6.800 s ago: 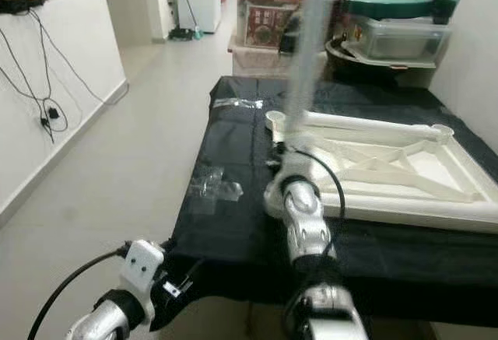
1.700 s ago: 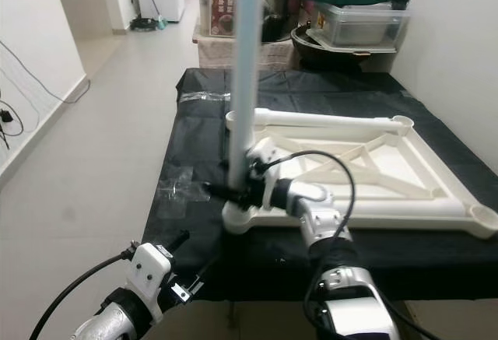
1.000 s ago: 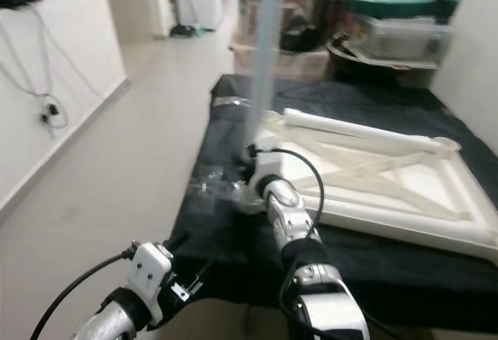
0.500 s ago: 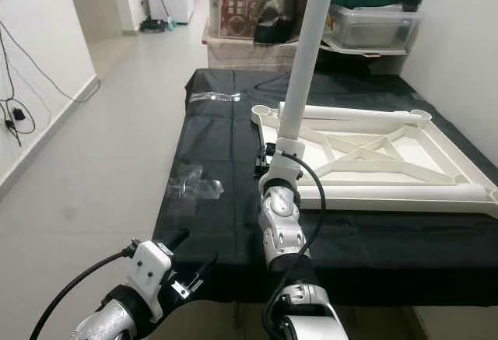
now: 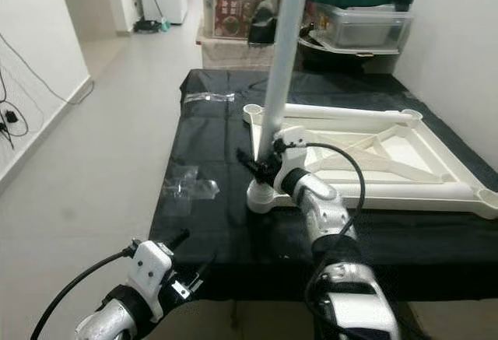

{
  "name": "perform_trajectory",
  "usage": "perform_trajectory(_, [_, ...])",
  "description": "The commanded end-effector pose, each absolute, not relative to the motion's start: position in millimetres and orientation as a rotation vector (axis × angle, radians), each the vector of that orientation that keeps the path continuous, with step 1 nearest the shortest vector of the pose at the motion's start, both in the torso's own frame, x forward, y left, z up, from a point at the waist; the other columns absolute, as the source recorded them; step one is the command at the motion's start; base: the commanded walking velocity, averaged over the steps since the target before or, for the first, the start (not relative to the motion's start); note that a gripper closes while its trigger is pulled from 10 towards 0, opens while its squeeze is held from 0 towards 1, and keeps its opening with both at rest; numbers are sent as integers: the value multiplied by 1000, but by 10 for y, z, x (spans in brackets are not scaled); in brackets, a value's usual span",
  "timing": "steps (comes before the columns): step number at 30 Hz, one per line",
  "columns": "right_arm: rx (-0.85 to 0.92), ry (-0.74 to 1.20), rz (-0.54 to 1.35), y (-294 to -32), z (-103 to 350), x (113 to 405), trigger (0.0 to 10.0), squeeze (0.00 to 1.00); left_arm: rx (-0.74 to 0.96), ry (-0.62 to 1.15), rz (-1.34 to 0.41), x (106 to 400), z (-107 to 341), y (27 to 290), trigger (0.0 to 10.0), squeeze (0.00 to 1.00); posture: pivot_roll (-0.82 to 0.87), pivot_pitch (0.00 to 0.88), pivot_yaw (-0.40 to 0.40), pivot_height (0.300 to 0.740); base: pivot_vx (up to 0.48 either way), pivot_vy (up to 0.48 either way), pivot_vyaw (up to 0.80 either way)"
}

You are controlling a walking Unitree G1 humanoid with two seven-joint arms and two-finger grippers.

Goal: Building children table

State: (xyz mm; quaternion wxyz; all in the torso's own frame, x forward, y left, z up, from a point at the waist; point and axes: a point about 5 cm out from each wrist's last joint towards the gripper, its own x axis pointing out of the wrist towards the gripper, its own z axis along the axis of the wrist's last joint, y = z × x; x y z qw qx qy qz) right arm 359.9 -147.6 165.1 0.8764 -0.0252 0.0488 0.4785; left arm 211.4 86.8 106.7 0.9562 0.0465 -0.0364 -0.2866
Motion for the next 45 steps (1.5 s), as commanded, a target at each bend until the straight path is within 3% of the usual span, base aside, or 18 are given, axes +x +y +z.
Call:
perform_trajectory(1, [-49,156,1177,-1229,1552,3531,10000,0,97,-68,-583,2120,1043,863,10000,0,93,0,-59,740,0,0,0])
perform_trajectory(7, [-32,149,1253,-1145,1614,3554,10000,0,97,-69,-580,2121,1046,864,10000,0,97,0,-62,740,0,0,0])
perform_trajectory(8, [-27,145,1269,-1122,1630,3561,0,0,98,-69,-580,2119,1045,865,10000,0,98,0,-63,740,0,0,0])
perform_trajectory(17, [7,110,1140,-1104,1617,3619,0,0,98,-69,-579,2108,1047,862,10000,0,100,0,-68,740,0,0,0])
perform_trajectory(20, [26,74,806,-1210,1596,3751,0,0,96,-68,-578,2107,1046,862,10000,0,94,0,-63,740,0,0,0])
perform_trajectory(21, [26,74,806,-1210,1596,3751,0,0,96,-68,-578,2107,1046,862,10000,0,94,0,-63,740,0,0,0])
perform_trajectory(22, [39,66,569,-1334,1578,3819,0,0,95,-67,-579,2107,1045,865,10000,0,91,0,-60,740,0,0,0])
perform_trajectory(23, [39,66,569,-1334,1578,3819,0,0,95,-67,-579,2107,1045,865,10000,0,91,0,-60,740,0,0,0])
perform_trajectory(25, [34,84,20,-1706,1464,3827,0,0,95,-64,-582,2109,1040,868,10000,0,84,0,-55,740,0,0,0])
perform_trajectory(26, [34,84,20,-1706,1464,3827,0,0,95,-64,-582,2109,1040,868,10000,0,84,0,-55,740,0,0,0])
perform_trajectory(27, [9,89,-151,-1827,1419,3774,0,0,95,-63,-583,2110,1038,867,10000,0,84,0,-56,740,0,0,0])
perform_trajectory(28, [9,89,-151,-1827,1419,3774,0,0,95,-63,-583,2110,1038,867,10000,0,84,0,-56,740,0,0,0])
perform_trajectory(29, [-11,98,-308,-1884,1355,3673,0,0,97,-63,-586,2113,1038,866,10000,0,85,0,-52,740,0,0,0])
perform_trajectory(36, [38,124,-405,-1672,1286,3561,0,0,100,-63,-585,2115,1040,869,10000,0,93,0,-58,740,0,0,0])
perform_trajectory(37, [64,117,-370,-1561,1298,3587,10000,0,101,-64,-584,2115,1040,869,10000,0,93,0,-58,740,0,0,0])
perform_trajectory(40, [90,83,-300,-1413,1337,3636,10000,0,101,-64,-582,2112,1040,869,10000,0,92,0,-60,740,0,0,0])
perform_trajectory(41, [102,44,-231,-1354,1380,3664,10000,1000,101,-63,-582,2110,1039,869,10000,0,92,0,-60,740,0,0,0])
perform_trajectory(45, [101,-12,-182,-1307,1456,3684,10000,1000,100,-63,-582,2108,1040,868,10000,0,92,0,-61,740,0,0,0])
